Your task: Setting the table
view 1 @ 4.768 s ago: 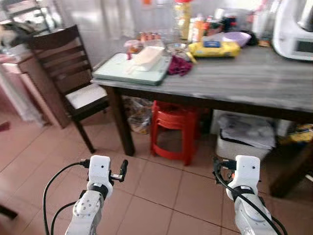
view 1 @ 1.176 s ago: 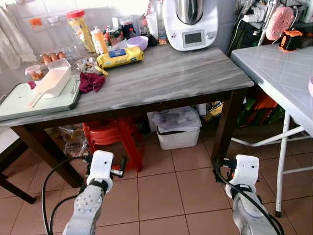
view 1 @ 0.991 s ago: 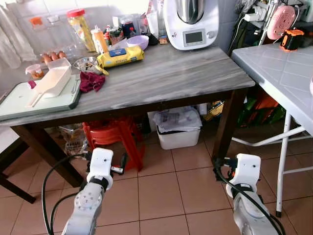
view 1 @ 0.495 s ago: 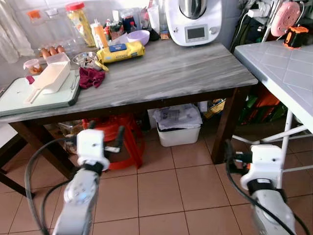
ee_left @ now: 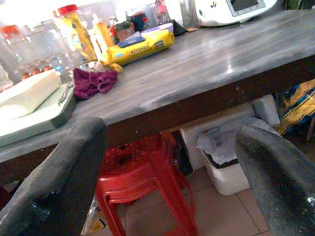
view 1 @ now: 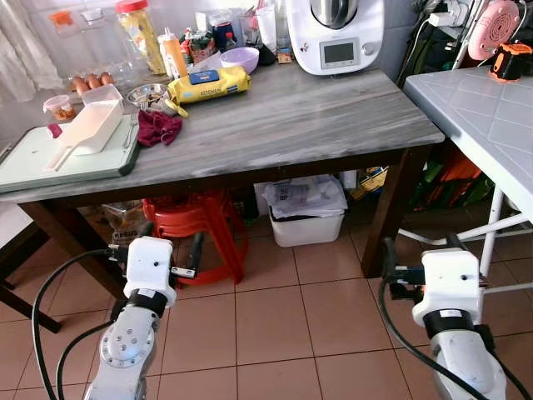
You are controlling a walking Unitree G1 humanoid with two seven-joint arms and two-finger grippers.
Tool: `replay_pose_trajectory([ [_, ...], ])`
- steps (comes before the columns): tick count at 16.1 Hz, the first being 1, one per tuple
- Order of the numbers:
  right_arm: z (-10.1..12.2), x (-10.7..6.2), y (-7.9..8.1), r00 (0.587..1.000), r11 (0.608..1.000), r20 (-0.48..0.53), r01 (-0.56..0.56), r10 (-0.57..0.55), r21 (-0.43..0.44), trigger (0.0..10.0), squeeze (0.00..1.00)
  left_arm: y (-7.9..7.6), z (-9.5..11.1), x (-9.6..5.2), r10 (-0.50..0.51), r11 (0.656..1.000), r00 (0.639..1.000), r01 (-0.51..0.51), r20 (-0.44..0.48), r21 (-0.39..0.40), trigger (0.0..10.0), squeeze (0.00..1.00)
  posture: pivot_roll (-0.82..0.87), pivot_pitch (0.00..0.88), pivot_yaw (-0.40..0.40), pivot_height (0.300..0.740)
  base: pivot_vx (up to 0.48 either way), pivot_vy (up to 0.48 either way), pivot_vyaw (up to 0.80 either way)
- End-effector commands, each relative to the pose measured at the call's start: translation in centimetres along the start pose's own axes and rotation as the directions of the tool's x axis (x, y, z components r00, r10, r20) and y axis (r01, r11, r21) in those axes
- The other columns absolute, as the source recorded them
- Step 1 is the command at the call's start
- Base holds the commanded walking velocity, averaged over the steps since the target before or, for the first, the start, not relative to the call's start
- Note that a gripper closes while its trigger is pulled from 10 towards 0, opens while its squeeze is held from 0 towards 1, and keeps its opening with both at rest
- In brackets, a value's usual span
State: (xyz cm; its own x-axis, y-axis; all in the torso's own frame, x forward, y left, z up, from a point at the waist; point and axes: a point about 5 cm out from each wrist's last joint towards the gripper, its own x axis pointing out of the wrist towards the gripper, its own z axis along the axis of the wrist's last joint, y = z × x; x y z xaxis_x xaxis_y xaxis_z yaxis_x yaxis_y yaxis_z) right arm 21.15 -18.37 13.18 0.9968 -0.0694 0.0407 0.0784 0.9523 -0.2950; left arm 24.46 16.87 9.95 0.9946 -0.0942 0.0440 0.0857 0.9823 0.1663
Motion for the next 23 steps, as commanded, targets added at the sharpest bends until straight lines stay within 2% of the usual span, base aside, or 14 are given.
replay_pose_trajectory([
  [1, 0.7, 0.1, 0.5, 0.999, 1.000, 0.026, -0.025, 0.025, -0.019, 10.0, 0.00, 0.5, -0.2, -0.2, 0.021, 0.999, 1.000, -0.020, -0.017, 0.028, 10.0, 0.00, -0.11, 0.036, 0.100, 0.740, 0.000, -0.244, 0.00],
  [4, 0.6, 0.1, 0.8, 0.999, 0.999, 0.025, -0.046, 0.046, -0.027, 10.0, 0.00, 0.5, -0.3, -0.3, 0.018, 0.999, 1.000, -0.018, -0.024, 0.027, 10.0, 0.00, -0.11, 0.031, 0.098, 0.740, 0.000, -0.245, 0.00],
  [7, 0.6, 0.4, 1.3, 0.998, 0.998, 0.026, -0.058, 0.059, -0.017, 10.0, 0.00, 0.4, -0.4, -0.3, 0.013, 0.999, 0.999, -0.012, -0.032, 0.034, 10.0, 0.00, -0.10, 0.029, 0.101, 0.740, 0.000, -0.244, 0.74],
  [20, 0.1, 0.3, 1.6, 0.999, 0.999, 0.005, -0.041, 0.041, 0.005, 10.0, 0.00, -0.1, -0.9, 0.0, -0.045, 0.998, 0.997, 0.047, -0.058, 0.029, 10.0, 0.00, -0.11, 0.035, 0.116, 0.740, 0.000, -0.247, 0.00],
  [23, -0.2, 0.3, 1.6, 0.999, 0.998, -0.011, -0.042, 0.042, 0.038, 10.0, 0.00, -0.2, -1.0, 0.0, -0.048, 0.998, 0.997, 0.050, -0.062, 0.027, 10.0, 0.00, -0.11, 0.035, 0.114, 0.740, 0.000, -0.247, 0.00],
])
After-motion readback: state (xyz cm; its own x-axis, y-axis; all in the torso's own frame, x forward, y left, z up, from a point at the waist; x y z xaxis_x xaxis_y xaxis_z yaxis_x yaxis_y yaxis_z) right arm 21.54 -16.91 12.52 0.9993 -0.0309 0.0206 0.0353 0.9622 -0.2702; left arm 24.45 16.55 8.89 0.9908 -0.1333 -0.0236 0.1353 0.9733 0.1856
